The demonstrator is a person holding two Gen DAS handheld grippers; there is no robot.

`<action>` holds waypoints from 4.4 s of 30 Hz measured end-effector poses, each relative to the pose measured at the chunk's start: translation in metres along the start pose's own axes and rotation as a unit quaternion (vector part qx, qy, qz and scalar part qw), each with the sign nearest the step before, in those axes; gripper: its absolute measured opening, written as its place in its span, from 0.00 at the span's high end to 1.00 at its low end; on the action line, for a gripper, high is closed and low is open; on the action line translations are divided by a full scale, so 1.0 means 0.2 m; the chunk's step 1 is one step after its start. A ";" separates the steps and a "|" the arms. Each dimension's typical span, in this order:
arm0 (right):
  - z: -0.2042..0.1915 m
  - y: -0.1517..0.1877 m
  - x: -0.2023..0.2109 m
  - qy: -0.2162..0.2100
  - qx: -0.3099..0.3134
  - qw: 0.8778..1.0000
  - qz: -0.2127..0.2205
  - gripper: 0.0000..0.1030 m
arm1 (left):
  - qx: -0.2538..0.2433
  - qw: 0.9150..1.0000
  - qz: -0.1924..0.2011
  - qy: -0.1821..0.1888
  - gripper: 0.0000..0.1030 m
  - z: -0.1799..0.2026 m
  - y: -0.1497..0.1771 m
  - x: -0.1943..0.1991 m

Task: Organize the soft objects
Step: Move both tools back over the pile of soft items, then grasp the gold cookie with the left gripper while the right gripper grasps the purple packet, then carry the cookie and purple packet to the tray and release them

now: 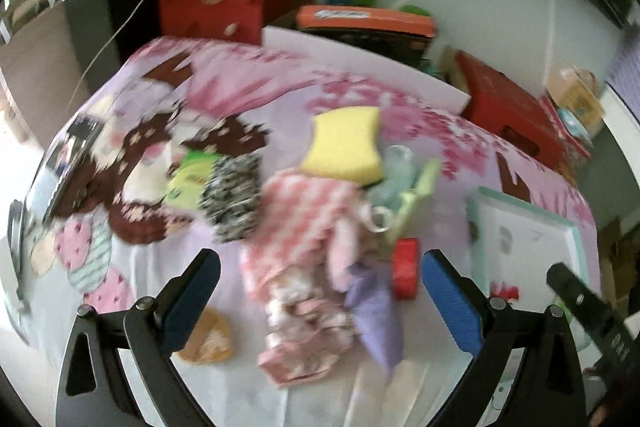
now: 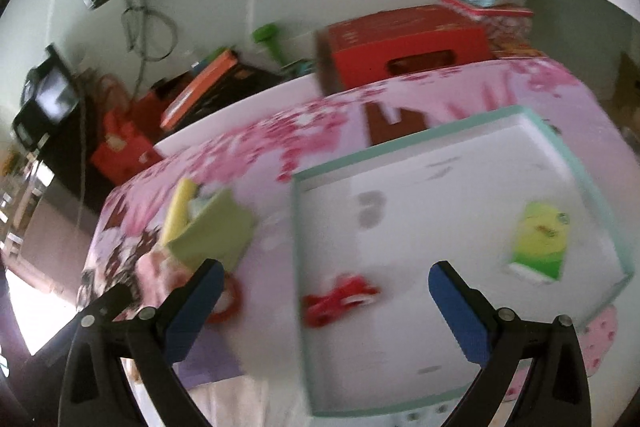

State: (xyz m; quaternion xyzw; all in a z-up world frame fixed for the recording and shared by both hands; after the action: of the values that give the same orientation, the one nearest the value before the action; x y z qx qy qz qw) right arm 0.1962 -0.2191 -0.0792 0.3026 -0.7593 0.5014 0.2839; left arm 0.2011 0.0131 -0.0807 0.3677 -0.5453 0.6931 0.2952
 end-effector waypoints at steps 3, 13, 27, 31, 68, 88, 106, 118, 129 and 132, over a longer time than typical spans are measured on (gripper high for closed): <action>-0.12 0.06 -0.03 -0.018 0.020 1.000 -0.016 0.00 | 0.025 1.000 -0.010 -0.003 0.03 -0.09 0.02 -0.01; -0.39 0.26 -0.14 -0.058 0.076 0.993 -0.072 0.00 | 0.057 0.996 -0.051 -0.038 0.03 -0.30 0.14 -0.08; -0.48 0.47 -0.29 -0.053 0.119 0.982 -0.134 0.00 | 0.113 0.984 -0.125 -0.058 0.03 -0.46 0.36 -0.24; -0.49 0.52 -0.34 -0.051 0.122 0.980 -0.149 0.00 | 0.117 0.982 -0.138 -0.061 0.03 -0.48 0.39 -0.27; -0.51 0.54 -0.45 -0.063 0.126 0.977 -0.162 0.45 | 0.123 0.985 -0.110 -0.049 0.52 -0.45 0.32 -0.27; -0.56 0.48 -0.34 -0.099 0.112 0.979 -0.142 0.46 | 0.120 0.990 -0.068 -0.021 0.52 -0.41 0.21 -0.17; -0.53 0.32 -0.18 -0.115 0.096 0.985 -0.086 0.46 | 0.089 0.996 0.013 0.017 0.52 -0.27 0.03 0.01; -0.17 0.05 -0.07 -0.048 0.043 0.998 -0.024 0.46 | 0.002 0.998 0.018 0.053 0.52 0.16 -0.01 0.11; 0.47 -0.11 0.07 0.064 -0.061 0.996 0.016 0.46 | -0.108 0.988 0.010 0.107 0.51 0.72 0.03 0.07; 0.62 -0.11 0.09 0.083 -0.092 0.992 0.015 0.46 | -0.134 0.983 0.013 0.123 0.51 0.85 0.06 0.04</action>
State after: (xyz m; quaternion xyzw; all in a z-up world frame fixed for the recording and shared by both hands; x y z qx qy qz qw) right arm 0.1849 -0.3451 -0.0958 0.2205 -0.7805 0.4570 0.3652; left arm 0.2184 -0.1545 -0.0579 0.2298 -0.5974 0.6572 0.3979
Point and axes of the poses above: each gripper's, at about its wrist camera, not at the fingertips, and x roughly against the way its jaws point, z to its right, y to its underside, the point moved 10 cm from there along -x, roughly the way its jaws point, and after that the axes turned 4 degrees about -y, right-handed, at the moved point
